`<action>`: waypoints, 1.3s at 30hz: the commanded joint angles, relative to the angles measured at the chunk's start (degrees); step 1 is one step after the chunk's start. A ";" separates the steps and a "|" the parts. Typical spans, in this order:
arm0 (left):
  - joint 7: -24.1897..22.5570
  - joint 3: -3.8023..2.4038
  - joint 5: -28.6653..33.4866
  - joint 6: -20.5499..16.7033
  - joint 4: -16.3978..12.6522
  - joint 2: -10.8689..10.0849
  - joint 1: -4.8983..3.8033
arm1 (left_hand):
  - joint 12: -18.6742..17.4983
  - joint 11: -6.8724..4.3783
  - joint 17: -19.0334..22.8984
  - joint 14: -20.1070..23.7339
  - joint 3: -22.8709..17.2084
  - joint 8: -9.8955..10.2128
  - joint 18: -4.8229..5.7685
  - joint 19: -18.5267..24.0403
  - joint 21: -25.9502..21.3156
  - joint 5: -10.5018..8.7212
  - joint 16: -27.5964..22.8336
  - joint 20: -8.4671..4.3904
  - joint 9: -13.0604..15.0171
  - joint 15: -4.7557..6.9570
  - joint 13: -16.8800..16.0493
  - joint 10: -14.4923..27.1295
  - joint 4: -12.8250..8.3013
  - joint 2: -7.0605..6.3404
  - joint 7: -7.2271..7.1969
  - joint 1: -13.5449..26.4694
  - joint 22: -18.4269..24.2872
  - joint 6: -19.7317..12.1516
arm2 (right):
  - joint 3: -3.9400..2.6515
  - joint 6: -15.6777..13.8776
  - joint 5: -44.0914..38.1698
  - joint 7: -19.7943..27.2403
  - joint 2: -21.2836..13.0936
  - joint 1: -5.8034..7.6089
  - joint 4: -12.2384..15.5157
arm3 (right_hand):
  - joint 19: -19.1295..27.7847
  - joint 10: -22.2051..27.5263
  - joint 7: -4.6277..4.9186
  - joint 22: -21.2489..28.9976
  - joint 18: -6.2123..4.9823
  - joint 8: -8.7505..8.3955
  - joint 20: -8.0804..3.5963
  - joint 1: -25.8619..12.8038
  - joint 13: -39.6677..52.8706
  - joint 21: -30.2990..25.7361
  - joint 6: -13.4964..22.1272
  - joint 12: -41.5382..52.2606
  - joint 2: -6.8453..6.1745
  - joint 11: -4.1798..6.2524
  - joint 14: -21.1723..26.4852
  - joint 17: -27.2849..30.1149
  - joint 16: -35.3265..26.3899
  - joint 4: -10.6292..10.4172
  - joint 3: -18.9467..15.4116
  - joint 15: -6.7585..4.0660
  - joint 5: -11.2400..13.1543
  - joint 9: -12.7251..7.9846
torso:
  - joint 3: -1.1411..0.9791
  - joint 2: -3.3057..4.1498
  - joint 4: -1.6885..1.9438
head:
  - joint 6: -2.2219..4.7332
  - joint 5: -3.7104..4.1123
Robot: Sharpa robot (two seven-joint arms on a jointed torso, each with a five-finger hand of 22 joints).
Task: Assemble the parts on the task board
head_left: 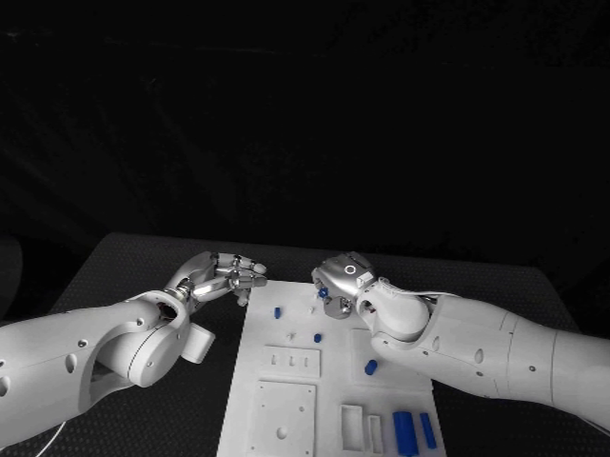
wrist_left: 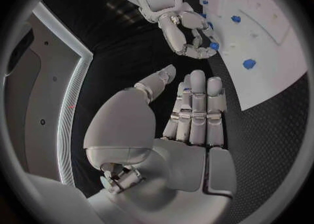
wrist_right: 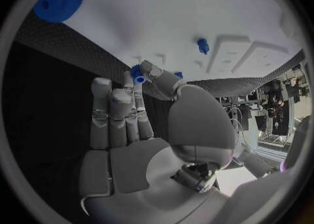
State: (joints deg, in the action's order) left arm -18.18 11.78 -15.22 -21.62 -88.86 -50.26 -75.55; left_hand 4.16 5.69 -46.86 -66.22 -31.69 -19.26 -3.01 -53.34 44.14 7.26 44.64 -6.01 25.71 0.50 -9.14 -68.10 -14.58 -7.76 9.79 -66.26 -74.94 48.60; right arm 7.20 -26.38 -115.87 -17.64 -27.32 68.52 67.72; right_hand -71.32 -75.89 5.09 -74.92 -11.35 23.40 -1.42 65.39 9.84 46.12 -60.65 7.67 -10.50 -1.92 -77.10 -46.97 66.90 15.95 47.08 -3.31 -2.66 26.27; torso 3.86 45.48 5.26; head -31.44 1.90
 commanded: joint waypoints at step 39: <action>-0.44 -0.13 0.12 0.25 -0.69 0.15 -0.68 | -0.33 0.30 0.00 -0.41 -0.17 0.38 -2.64 0.19 0.29 0.22 0.37 -0.05 -0.07 -0.06 0.12 0.31 0.23 -0.22 -0.10 0.26 -0.64 -0.15 | 0.00 1.58 -0.76 0.97 2.83 0.04 -3.53 | 0.51 -2.81 0.07 -1.19 -3.65 0.15 -0.02 -0.06 0.32 0.39 -0.42 -0.57 -0.78 0.20 1.26 0.21 0.34 -0.39 1.05 -1.39 -0.13 2.78 | 0.69 0.78 0.59 | -0.16 -0.31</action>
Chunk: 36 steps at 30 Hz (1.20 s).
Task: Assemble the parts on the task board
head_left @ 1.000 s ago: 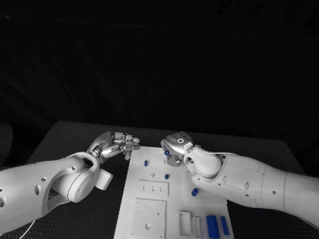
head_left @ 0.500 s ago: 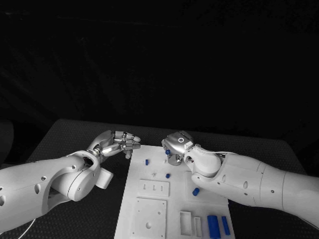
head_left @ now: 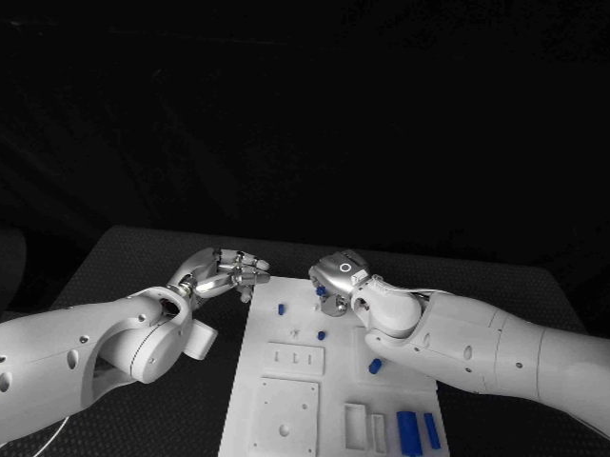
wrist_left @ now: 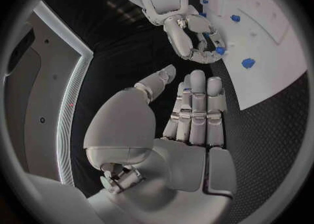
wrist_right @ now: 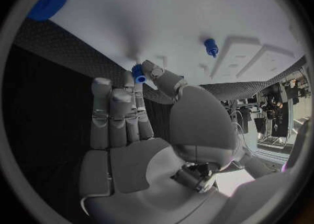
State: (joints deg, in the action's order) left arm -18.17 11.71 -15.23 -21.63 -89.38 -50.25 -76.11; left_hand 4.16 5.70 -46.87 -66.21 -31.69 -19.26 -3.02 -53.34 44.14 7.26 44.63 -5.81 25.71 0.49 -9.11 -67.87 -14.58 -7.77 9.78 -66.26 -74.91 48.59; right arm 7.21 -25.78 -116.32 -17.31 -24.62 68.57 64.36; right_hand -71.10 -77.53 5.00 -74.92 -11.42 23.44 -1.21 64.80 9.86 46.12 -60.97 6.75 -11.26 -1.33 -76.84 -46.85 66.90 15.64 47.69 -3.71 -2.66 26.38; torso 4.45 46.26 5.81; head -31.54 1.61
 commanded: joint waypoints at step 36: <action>-0.33 -0.07 -0.12 0.01 0.38 0.54 -0.56 | -0.41 0.38 0.09 -0.36 -0.19 0.56 -2.63 0.24 0.34 0.18 0.52 -0.21 -0.10 -0.13 0.16 0.39 0.26 -0.37 -0.02 0.32 -0.58 -0.30 | 0.06 -0.40 2.89 2.11 0.68 0.25 -2.15 | 1.51 11.54 3.52 -0.93 -3.58 -5.98 0.00 0.88 -2.80 0.11 9.75 -3.36 -5.55 -5.03 1.07 1.54 0.13 -0.72 1.09 3.61 -0.07 0.39 | 0.15 0.15 -0.40 | -0.22 -0.32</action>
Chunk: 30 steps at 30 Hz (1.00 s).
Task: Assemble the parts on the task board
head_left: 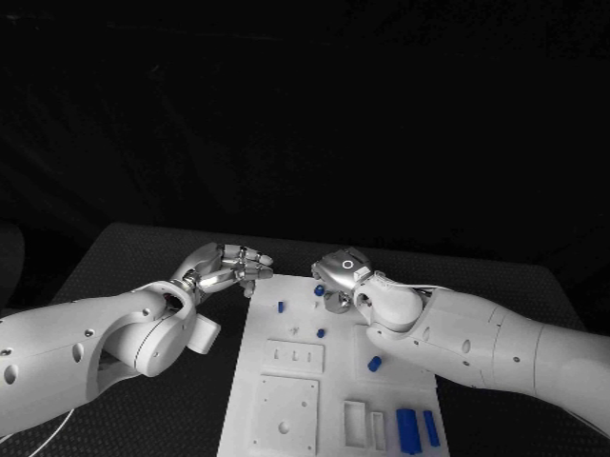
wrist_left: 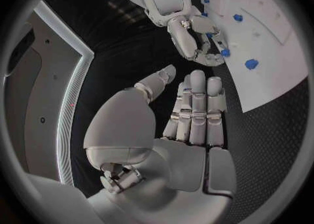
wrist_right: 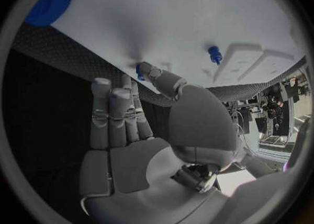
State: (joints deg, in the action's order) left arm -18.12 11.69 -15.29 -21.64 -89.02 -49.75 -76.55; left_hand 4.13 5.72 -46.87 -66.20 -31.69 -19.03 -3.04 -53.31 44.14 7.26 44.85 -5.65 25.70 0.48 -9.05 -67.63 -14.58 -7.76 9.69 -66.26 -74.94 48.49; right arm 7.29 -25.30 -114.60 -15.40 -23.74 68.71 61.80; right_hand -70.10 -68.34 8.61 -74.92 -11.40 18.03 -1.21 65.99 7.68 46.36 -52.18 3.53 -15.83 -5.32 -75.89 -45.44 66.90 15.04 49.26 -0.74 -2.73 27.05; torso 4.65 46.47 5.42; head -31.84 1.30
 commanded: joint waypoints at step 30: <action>-1.59 0.02 0.94 1.57 5.00 0.78 0.46 | 1.38 -0.49 0.75 0.61 -0.07 -0.09 -2.33 0.93 0.28 0.14 0.17 -0.53 0.33 0.55 -0.94 -3.08 0.34 0.00 -0.33 0.75 -0.26 1.03 | -3.51 1.08 22.85 6.41 -19.51 1.84 16.10 | 0.21 -8.05 -0.24 -0.98 -3.60 0.97 0.04 -3.96 3.84 0.18 -0.45 8.95 -1.21 3.05 0.55 1.07 1.61 -1.14 -6.43 -3.33 -0.14 0.52 | -1.49 -1.55 -3.63 | 2.42 -0.82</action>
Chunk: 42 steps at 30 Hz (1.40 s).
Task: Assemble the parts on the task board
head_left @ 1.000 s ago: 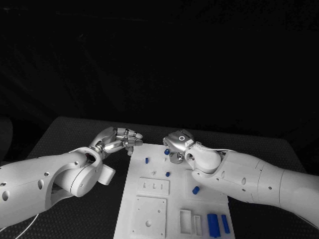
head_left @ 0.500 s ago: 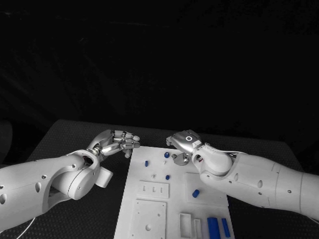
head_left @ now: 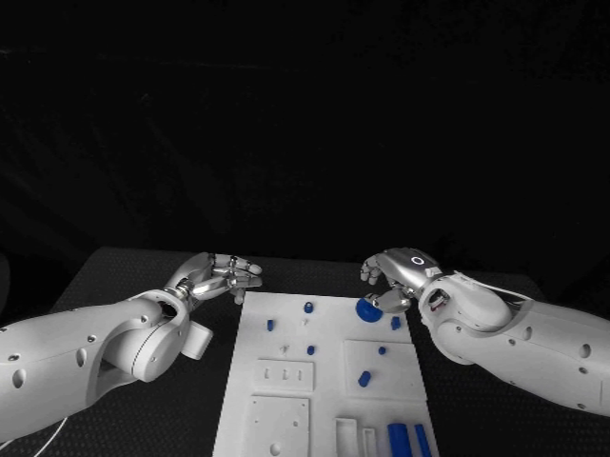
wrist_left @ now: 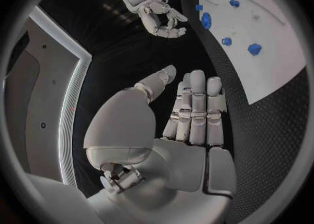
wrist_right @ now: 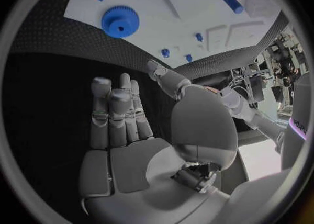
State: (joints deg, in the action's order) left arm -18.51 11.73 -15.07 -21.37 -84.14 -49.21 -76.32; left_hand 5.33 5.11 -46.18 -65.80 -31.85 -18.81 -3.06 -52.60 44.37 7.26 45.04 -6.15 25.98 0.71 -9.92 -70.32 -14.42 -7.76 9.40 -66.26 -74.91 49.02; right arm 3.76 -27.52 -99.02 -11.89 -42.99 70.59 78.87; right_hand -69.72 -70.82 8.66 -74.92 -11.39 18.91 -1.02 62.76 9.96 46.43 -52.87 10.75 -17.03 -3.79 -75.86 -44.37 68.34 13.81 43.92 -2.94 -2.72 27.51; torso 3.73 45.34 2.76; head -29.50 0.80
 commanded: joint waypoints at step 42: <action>-1.08 -0.04 0.81 2.38 -1.83 0.08 1.46 | -0.37 0.32 0.30 0.23 0.18 0.01 -2.09 0.38 0.04 0.09 0.06 -0.21 0.05 0.17 -0.06 0.33 -0.04 0.13 0.09 0.87 -0.14 0.18 | 0.01 5.64 13.03 8.60 4.76 -3.53 -13.64 | -1.96 7.41 -0.56 -1.36 -3.61 -3.13 -2.49 -2.34 53.34 5.96 2.17 57.22 2.29 2.22 1.41 -7.23 7.27 -1.07 -6.94 -1.80 -4.63 -0.30 | -2.43 0.80 0.44 | -1.21 0.78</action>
State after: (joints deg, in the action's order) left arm -18.93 11.74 -14.36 -19.87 -85.73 -49.12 -74.84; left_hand 5.32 5.28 -45.93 -65.60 -31.85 -18.81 -3.05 -52.29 44.37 7.26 45.04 -6.26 25.95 0.91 -9.91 -70.08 -14.42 -7.54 9.40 -66.04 -74.93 49.02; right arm 3.66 -22.37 -85.89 -3.75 -38.23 67.23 65.32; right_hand -71.35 -64.28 7.46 -74.91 -13.24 15.90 -2.68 60.40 63.23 52.03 -50.50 67.83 -15.14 -0.64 -74.75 -51.54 75.31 12.96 36.93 -5.00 -7.16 27.03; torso 1.30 46.03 3.11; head -30.56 1.61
